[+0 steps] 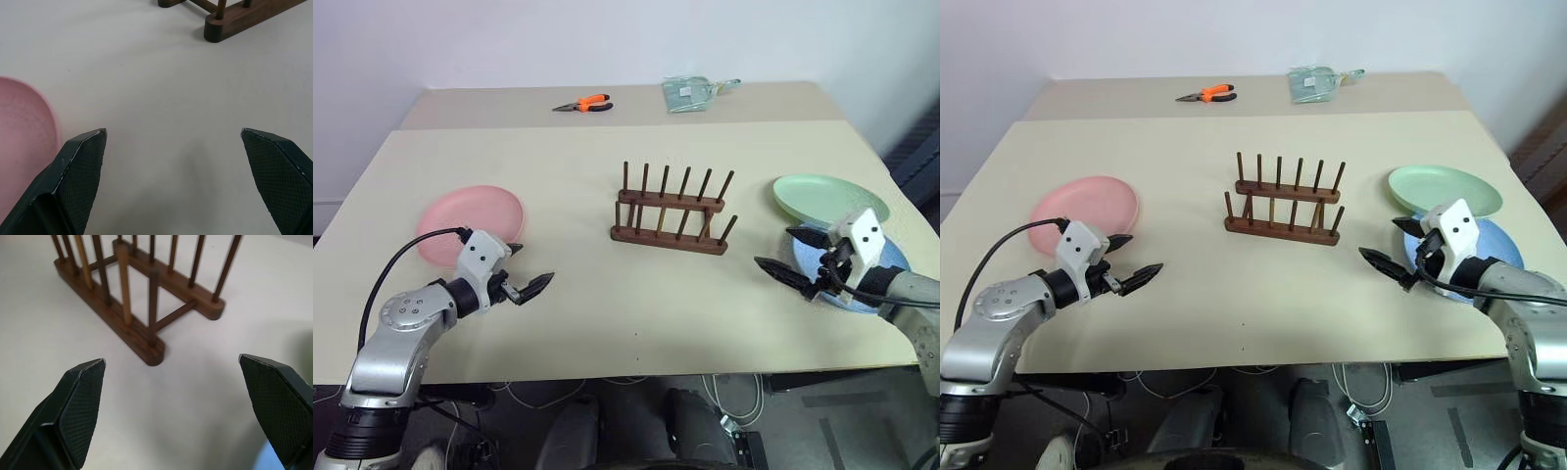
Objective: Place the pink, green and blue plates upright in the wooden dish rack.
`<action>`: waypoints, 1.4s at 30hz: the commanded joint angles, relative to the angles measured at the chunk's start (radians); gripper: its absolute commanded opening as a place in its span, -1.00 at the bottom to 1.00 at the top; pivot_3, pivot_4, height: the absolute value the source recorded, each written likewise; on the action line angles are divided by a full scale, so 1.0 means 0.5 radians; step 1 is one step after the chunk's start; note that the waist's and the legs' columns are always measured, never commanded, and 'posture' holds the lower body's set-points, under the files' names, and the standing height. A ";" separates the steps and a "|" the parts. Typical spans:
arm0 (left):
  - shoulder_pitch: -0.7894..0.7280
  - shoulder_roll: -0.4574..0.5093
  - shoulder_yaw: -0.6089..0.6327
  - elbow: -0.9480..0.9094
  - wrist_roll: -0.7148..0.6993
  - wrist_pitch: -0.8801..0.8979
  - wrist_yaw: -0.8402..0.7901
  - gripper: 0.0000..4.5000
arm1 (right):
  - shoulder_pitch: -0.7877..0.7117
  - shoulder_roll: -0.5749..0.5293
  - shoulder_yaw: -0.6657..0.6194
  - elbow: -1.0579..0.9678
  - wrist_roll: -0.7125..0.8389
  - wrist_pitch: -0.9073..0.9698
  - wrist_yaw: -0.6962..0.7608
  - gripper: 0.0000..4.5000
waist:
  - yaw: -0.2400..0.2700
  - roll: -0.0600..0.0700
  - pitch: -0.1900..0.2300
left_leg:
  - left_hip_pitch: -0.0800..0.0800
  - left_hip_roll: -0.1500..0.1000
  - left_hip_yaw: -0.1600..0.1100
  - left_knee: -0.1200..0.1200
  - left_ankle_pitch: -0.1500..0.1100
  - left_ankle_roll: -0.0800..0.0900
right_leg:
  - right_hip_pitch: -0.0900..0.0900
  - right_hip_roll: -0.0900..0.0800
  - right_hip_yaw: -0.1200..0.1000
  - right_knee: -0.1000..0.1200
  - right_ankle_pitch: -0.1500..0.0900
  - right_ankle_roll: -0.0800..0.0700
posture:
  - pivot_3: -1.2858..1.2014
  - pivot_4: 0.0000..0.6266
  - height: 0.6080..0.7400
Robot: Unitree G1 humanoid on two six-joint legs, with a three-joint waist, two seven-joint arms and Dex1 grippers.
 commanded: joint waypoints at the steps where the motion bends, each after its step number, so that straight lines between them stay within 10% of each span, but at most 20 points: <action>1: -0.025 -0.016 -0.007 -0.027 0.012 -0.037 0.023 1.00 | -0.087 0.022 0.017 0.025 -0.045 -0.093 -0.030 0.98 | -0.002 0.000 0.000 | 0.000 0.000 0.000 0.000 0.000 0.000 | 0.000 0.000 0.000 0.000 -0.001 0.001 | 0.03 -0.52 1.00; 10: -0.450 -0.207 -0.329 0.421 0.092 -0.166 -0.120 1.00 | -0.119 0.074 0.112 -0.029 0.043 0.001 0.024 0.98 | 0.034 -0.001 0.000 | -0.001 -0.002 -0.001 0.003 0.000 0.000 | 0.001 0.000 -0.001 0.000 0.001 0.000 | 0.03 -0.52 1.00; 22: -1.670 -0.743 -0.776 2.367 0.521 -0.919 -0.591 1.00 | 0.372 0.261 -0.043 -0.739 0.014 0.156 -0.463 0.98 | 0.044 -0.003 0.001 | -0.011 -0.005 -0.005 0.020 -0.004 0.006 | 0.001 -0.001 -0.006 -0.001 0.004 0.011 | 0.03 -0.52 1.00; 25: -1.753 -0.811 -0.761 2.582 0.579 -1.039 -0.622 0.63 | 0.451 0.284 -0.085 -0.870 0.016 0.223 -0.557 1.00 | 0.043 -0.003 0.000 | -0.010 -0.004 -0.005 0.022 -0.004 0.007 | 0.002 0.000 -0.007 0.001 0.000 0.019 | 0.03 -0.52 1.00; 31: -1.710 -0.841 -0.723 2.550 0.590 -1.169 -0.712 -0.62 | 0.472 0.220 -0.148 -0.934 0.049 0.316 -0.562 1.00 | 0.045 -0.003 -0.001 | -0.011 -0.004 -0.005 0.024 -0.005 0.007 | 0.003 -0.001 -0.006 0.002 0.000 0.020 | 0.03 -0.52 1.00; 42: -0.994 -0.636 -0.891 1.068 0.478 -0.718 -0.992 -0.65 | 0.669 -0.030 -0.293 -0.838 0.137 0.413 -0.249 1.00 | 0.049 -0.002 -0.001 | -0.011 -0.003 -0.006 0.024 -0.006 0.009 | 0.004 -0.001 -0.005 0.002 0.003 0.012 | 0.03 -0.52 1.00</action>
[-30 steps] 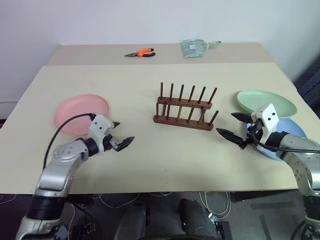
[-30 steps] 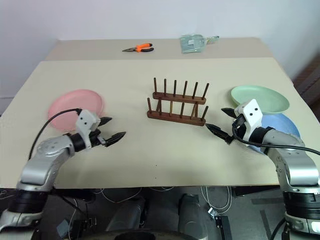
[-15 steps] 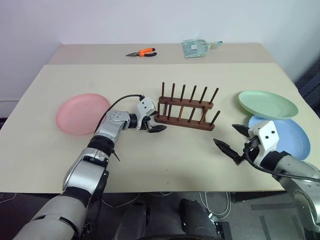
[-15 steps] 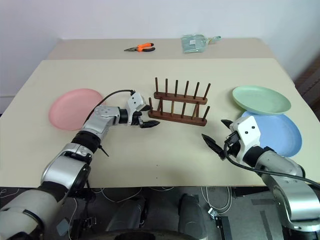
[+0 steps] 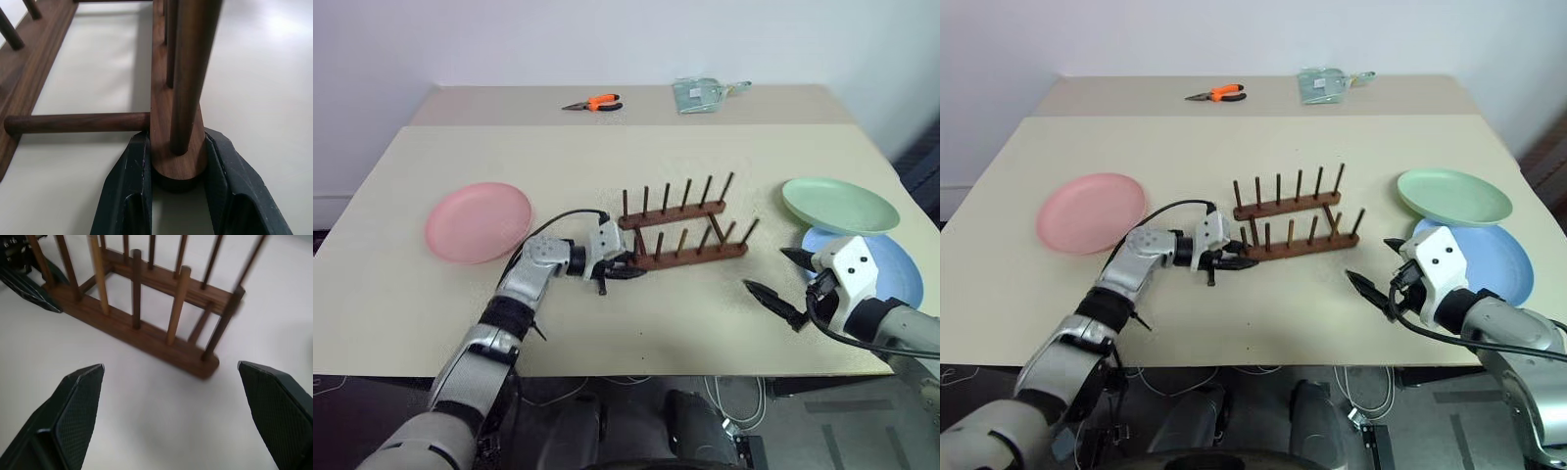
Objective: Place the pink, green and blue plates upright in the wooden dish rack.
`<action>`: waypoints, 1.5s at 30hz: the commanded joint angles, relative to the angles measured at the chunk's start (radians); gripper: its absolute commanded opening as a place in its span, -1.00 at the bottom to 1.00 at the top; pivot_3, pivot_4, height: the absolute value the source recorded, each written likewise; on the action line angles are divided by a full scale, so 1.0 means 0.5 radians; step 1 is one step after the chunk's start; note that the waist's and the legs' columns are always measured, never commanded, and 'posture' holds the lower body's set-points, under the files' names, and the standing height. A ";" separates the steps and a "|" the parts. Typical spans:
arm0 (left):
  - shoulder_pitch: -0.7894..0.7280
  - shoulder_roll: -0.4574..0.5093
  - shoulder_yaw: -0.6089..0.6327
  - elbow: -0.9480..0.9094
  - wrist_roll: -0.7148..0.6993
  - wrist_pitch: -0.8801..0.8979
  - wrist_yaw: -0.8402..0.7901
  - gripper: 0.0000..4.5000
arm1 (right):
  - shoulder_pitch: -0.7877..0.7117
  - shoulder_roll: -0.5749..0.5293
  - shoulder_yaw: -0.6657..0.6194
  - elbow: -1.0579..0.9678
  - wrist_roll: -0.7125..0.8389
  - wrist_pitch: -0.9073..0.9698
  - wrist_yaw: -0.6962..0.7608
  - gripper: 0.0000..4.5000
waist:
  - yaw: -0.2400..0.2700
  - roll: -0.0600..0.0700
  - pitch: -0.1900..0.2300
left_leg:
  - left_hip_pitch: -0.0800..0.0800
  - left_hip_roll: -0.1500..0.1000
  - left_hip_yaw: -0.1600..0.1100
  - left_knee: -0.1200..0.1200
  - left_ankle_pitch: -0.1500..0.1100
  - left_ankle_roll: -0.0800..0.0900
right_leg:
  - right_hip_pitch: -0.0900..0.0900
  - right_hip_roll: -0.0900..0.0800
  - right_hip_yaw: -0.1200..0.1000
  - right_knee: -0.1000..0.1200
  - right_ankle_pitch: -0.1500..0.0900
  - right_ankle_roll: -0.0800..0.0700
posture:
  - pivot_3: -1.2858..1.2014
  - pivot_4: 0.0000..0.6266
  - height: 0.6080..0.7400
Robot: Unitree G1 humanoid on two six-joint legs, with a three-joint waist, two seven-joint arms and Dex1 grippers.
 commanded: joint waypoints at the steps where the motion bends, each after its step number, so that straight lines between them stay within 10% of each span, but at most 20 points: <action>1: 0.074 0.037 -0.030 -0.303 -0.079 0.198 -0.032 -0.65 | 0.079 -0.051 -0.080 0.016 -0.016 -0.032 0.076 1.00 | -0.001 0.000 0.000 | 0.000 0.000 0.000 0.000 0.000 0.000 | 0.000 0.000 0.000 0.000 0.000 -0.001 | 0.03 -0.52 1.00; 8: 0.150 0.159 -0.017 -0.400 0.008 0.400 0.133 0.87 | 0.209 -0.075 -0.096 0.104 -0.103 -0.141 0.170 0.74 | -0.009 0.000 0.000 | 0.001 0.000 0.001 0.001 0.000 0.000 | 0.000 0.000 0.000 0.001 -0.007 0.001 | 0.03 -0.52 1.00; 11: 0.316 0.340 0.053 -0.612 -0.060 0.567 0.111 0.74 | 0.272 -0.073 -0.018 0.080 -0.116 -0.162 0.220 0.14 | -0.020 0.001 -0.001 | 0.002 0.002 0.002 -0.001 -0.001 0.001 | -0.001 0.001 0.000 0.002 -0.007 0.001 | 0.03 -0.52 1.00; 16: 0.578 0.455 0.055 -1.159 -0.236 0.835 0.140 -0.29 | 0.192 0.015 0.304 0.154 -0.319 -0.287 0.108 -0.99 | -0.027 0.003 -0.001 | 0.004 0.004 0.002 -0.001 -0.002 0.001 | -0.001 0.001 0.000 0.003 -0.009 -0.001 | 0.03 -0.52 1.00; 28: 0.393 -0.117 -0.151 -0.818 0.205 0.912 1.103 -0.29 | -0.482 0.279 0.801 0.789 -0.882 -0.445 -0.333 -0.99 | 0.015 -0.001 -0.003 | 0.005 0.000 0.002 0.004 -0.001 0.001 | 0.004 0.001 0.001 0.002 -0.008 -0.001 | 0.03 -0.52 1.00; 36: 0.303 -0.148 -0.097 -0.566 0.184 0.758 1.256 -0.29 | -0.811 0.374 0.836 1.117 -0.936 -0.551 -0.346 -0.99 | -0.011 -0.001 -0.006 | 0.009 0.000 0.001 0.005 -0.001 0.001 | 0.008 0.001 0.001 0.004 -0.006 -0.001 | 0.03 -0.52 1.00; 39: 0.354 -0.045 0.045 -0.686 0.052 0.786 1.167 -0.31 | -0.749 0.324 0.795 0.906 -0.767 -0.514 -0.134 -0.62 | -0.020 -0.001 -0.006 | 0.009 0.000 0.001 0.004 0.000 0.001 | 0.007 0.002 0.001 0.005 -0.004 0.001 | 0.03 -0.52 1.00; 45: 0.363 0.051 0.747 -0.917 -0.400 0.935 1.286 0.98 | -0.641 0.236 0.758 0.526 -0.587 -0.404 0.064 0.74 | -0.053 0.003 -0.002 | 0.003 0.002 -0.002 0.000 -0.001 0.001 | -0.004 0.004 0.001 0.009 -0.003 0.005 | 0.03 -0.52 1.00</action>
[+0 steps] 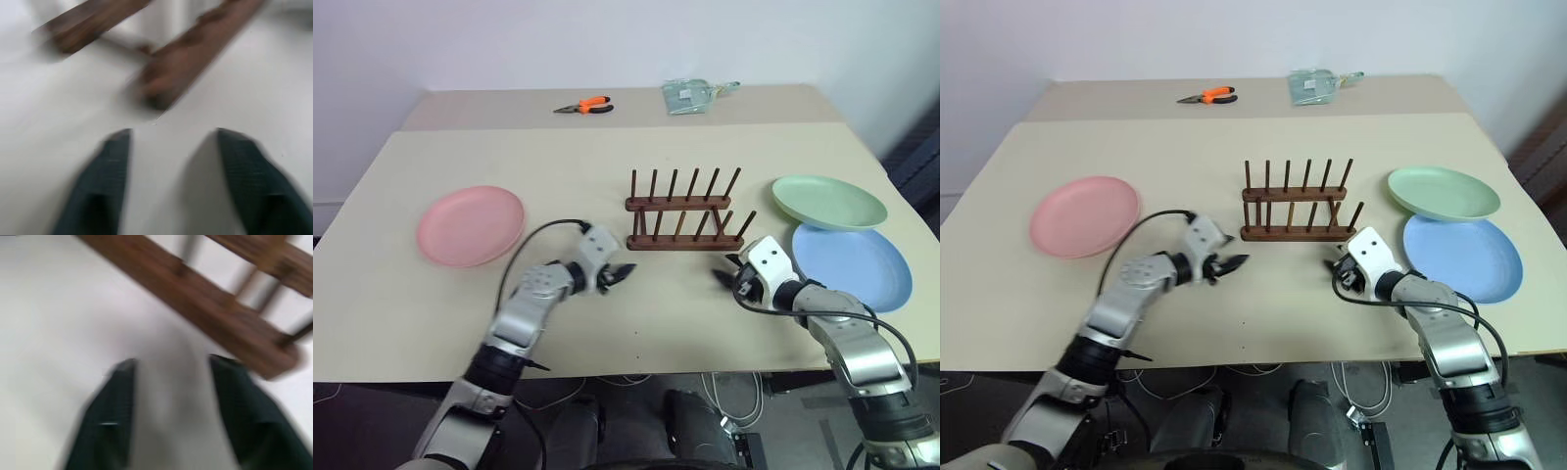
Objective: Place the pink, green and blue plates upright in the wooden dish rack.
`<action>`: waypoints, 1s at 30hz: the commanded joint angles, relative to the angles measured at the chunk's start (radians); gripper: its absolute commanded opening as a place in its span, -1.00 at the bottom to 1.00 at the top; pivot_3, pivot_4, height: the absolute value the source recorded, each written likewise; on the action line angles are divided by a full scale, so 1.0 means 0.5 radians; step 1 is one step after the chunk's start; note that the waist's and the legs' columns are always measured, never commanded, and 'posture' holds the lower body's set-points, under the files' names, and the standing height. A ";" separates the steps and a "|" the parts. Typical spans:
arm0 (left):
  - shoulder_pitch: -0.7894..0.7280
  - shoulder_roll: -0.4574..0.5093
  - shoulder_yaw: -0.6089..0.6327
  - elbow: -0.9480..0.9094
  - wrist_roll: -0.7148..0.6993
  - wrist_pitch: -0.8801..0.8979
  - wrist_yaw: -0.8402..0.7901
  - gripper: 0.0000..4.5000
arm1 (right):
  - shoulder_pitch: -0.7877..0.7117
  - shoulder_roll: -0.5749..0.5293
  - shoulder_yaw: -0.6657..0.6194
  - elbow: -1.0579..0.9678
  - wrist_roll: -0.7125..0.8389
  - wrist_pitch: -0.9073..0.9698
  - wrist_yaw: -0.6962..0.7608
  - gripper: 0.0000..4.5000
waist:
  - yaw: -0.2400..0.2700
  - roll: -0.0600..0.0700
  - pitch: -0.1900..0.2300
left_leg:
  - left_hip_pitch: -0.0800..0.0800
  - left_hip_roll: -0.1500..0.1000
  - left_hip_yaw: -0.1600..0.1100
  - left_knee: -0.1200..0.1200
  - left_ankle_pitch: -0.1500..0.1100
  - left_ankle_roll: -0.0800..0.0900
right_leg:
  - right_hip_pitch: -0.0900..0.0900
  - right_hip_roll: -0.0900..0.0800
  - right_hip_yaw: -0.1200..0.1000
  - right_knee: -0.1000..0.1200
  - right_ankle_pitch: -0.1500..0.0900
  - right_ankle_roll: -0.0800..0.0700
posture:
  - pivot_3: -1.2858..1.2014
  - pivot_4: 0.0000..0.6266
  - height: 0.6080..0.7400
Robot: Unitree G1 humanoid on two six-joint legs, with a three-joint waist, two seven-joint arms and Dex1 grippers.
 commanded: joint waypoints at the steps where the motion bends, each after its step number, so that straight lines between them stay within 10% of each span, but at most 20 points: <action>1: -0.110 0.039 0.469 -0.084 -0.191 0.071 0.234 0.99 | -0.002 -0.060 -0.052 -0.221 0.098 0.049 0.092 0.74 | 0.004 -0.001 0.000 | -0.001 0.000 -0.001 0.001 0.000 0.000 | 0.000 0.000 0.000 0.000 0.000 0.000 | 0.03 -0.52 1.00; 10: -0.379 0.234 1.034 0.162 -0.058 0.486 1.081 0.99 | -0.183 -0.034 0.065 -0.134 0.067 0.016 0.162 0.74 | 0.005 -0.004 0.001 | 0.000 -0.004 -0.001 0.001 0.000 -0.001 | 0.003 -0.002 -0.001 -0.002 -0.001 0.003 | 0.03 -0.52 1.00; 20: -0.497 -0.116 1.771 0.040 -0.344 1.129 1.734 0.99 | -0.260 -0.017 0.133 0.008 0.004 -0.093 0.200 0.74 | 0.006 -0.011 0.001 | 0.000 -0.004 -0.004 0.001 0.002 -0.005 | 0.002 -0.002 -0.003 -0.001 0.000 0.003 | 0.03 -0.52 1.00; 23: -0.533 -0.180 1.880 0.068 -0.437 1.152 1.775 0.61 | -0.275 0.004 0.133 0.027 -0.025 -0.125 0.172 0.74 | 0.006 -0.011 0.001 | -0.001 -0.004 -0.004 0.001 0.003 -0.007 | 0.002 -0.002 -0.003 -0.001 0.000 0.003 | 0.03 -0.52 1.00; 30: -0.595 -0.200 1.814 0.067 -0.570 0.955 1.687 -0.99 | -0.280 -0.030 -0.026 -0.134 0.236 0.059 0.280 1.00 | 0.013 -0.013 0.002 | -0.001 -0.004 -0.004 0.001 0.004 -0.008 | 0.003 -0.002 -0.003 -0.001 0.001 0.001 | 0.03 -0.52 1.00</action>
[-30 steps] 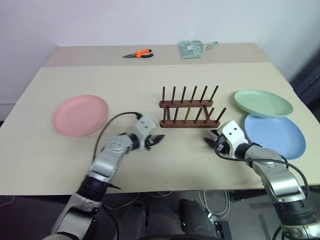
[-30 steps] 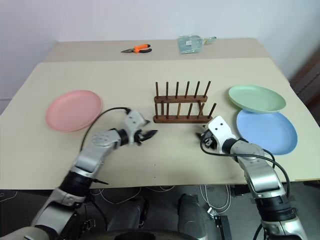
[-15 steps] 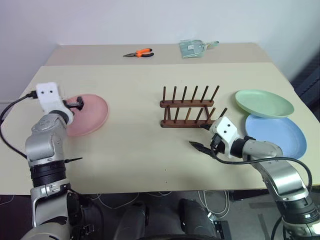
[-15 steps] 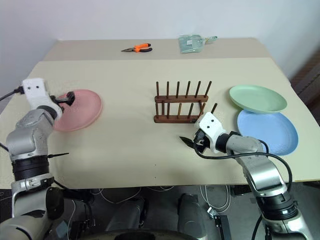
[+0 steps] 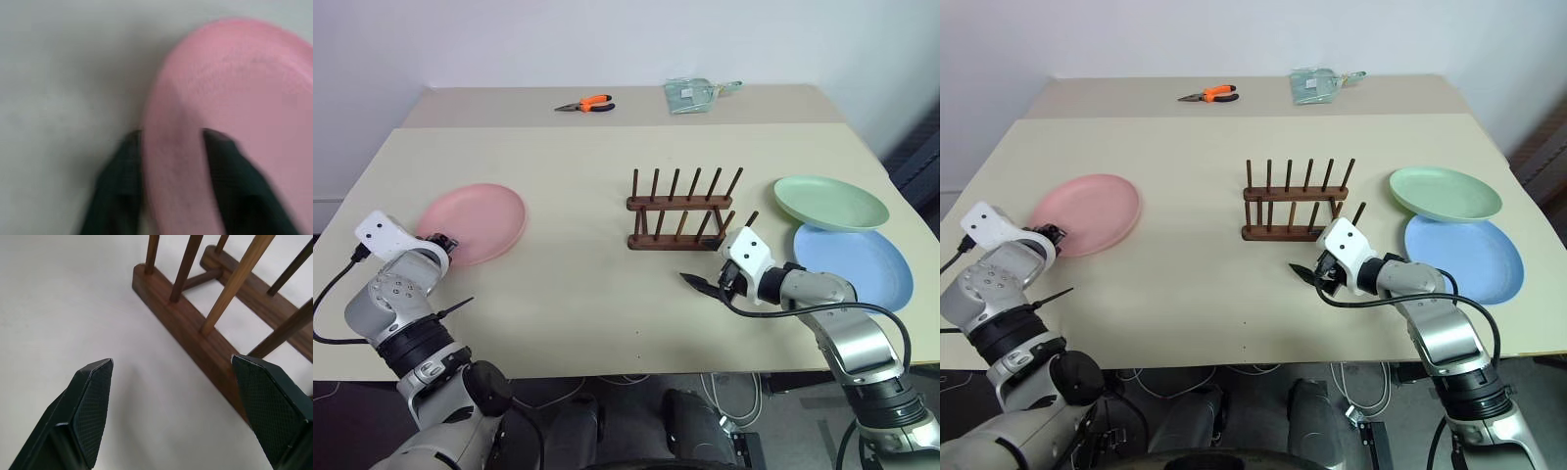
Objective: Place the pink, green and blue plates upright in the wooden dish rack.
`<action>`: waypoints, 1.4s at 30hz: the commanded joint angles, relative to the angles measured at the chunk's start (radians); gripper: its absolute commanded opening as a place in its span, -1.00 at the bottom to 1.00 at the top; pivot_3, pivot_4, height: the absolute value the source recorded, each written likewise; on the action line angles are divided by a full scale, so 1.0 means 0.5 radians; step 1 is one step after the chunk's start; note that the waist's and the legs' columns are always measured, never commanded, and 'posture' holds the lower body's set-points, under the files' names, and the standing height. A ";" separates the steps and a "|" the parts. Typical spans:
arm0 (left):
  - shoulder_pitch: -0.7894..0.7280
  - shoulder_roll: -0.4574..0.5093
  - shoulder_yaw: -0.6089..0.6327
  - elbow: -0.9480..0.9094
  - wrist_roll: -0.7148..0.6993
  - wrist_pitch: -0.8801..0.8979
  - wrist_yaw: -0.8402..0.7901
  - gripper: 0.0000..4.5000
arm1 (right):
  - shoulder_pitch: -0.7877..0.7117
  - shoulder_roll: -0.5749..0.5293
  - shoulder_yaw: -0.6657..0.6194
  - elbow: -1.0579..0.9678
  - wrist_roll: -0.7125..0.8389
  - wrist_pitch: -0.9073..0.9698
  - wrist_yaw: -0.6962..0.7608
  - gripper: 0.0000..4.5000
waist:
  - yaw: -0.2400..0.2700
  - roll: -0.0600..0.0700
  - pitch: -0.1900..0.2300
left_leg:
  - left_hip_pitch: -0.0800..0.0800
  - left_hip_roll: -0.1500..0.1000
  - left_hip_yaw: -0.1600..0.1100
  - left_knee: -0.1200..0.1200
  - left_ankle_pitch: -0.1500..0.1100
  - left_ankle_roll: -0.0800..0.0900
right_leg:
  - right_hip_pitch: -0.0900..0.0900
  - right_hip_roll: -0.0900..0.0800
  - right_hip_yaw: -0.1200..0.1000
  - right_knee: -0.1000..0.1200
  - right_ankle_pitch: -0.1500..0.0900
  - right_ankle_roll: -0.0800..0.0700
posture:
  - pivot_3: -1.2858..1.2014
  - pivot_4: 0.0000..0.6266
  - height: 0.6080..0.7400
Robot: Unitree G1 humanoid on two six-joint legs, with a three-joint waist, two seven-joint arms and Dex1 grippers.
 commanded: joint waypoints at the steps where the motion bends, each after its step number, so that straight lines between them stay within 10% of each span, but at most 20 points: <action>1: -0.063 0.061 -0.201 -0.119 -0.052 -0.263 -0.206 -0.99 | -0.018 -0.076 -0.150 -0.235 0.217 0.124 0.120 1.00 | 0.006 -0.001 0.001 | 0.000 0.000 0.000 0.000 0.000 0.000 | 0.000 0.000 0.000 0.000 0.000 0.000 | 0.03 -0.52 1.00; 7: -0.171 0.091 -0.864 -0.474 -0.084 -0.538 -0.699 -0.99 | -0.393 -0.065 -0.098 -0.538 0.230 0.095 0.051 1.00 | 0.028 -0.007 0.005 | -0.002 0.000 0.002 0.001 0.001 -0.002 | -0.001 0.000 0.001 -0.003 0.001 -0.001 | 0.03 -0.52 1.00; 17: -0.421 -0.173 -1.355 -0.757 -0.225 -0.379 -0.711 -0.99 | -0.935 -0.013 0.537 0.038 -0.807 -0.556 -0.246 1.00 | 0.022 -0.007 0.005 | -0.002 0.000 0.004 -0.002 0.001 -0.002 | -0.003 0.000 0.001 -0.004 0.004 -0.006 | 0.03 -0.52 1.00; 24: -0.362 -0.251 -1.301 -0.861 -0.368 -0.234 -0.664 -1.00 | -0.928 0.007 0.493 0.165 -0.975 -0.724 -0.303 -0.26 | 0.010 -0.007 0.005 | -0.002 0.001 0.004 -0.002 0.001 -0.002 | -0.003 0.001 0.002 -0.004 0.004 -0.006 | 0.03 -0.52 1.00; 27: -0.340 -0.268 -1.219 -0.839 -0.423 -0.254 -0.656 -0.51 | -0.907 0.010 0.466 0.156 -1.013 -0.766 -0.320 -0.96 | -0.001 -0.007 0.005 | -0.002 0.001 0.003 -0.002 0.002 -0.002 | -0.002 0.001 0.002 -0.004 0.004 -0.006 | 0.03 -0.52 1.00; 29: -0.396 -0.350 -1.047 -0.788 -0.534 -0.334 -0.553 -0.09 | -0.884 0.006 0.427 0.145 -1.021 -0.786 -0.340 -1.00 | 0.003 -0.008 0.006 | -0.002 0.000 0.002 -0.001 0.002 -0.003 | -0.001 0.001 0.002 -0.005 0.004 -0.006 | 0.03 -0.52 1.00; 32: -0.461 -0.337 -0.877 -0.681 -0.550 -0.479 -0.445 0.55 | -0.826 0.034 0.268 0.088 -0.876 -0.724 -0.340 -1.00 | 0.001 -0.011 0.008 | -0.002 0.000 0.002 -0.001 0.002 -0.003 | -0.001 0.001 0.002 -0.005 0.004 -0.007 | 0.03 -0.52 1.00; 42: 0.299 0.409 -1.423 -0.588 -0.209 -0.890 -1.467 0.55 | -0.616 0.185 -0.854 -0.326 0.943 0.591 -0.195 -1.00 | 0.000 -0.007 0.009 | -0.001 0.000 0.002 -0.005 0.001 -0.001 | -0.001 0.002 0.004 -0.006 0.004 -0.010 | 0.03 -0.52 1.00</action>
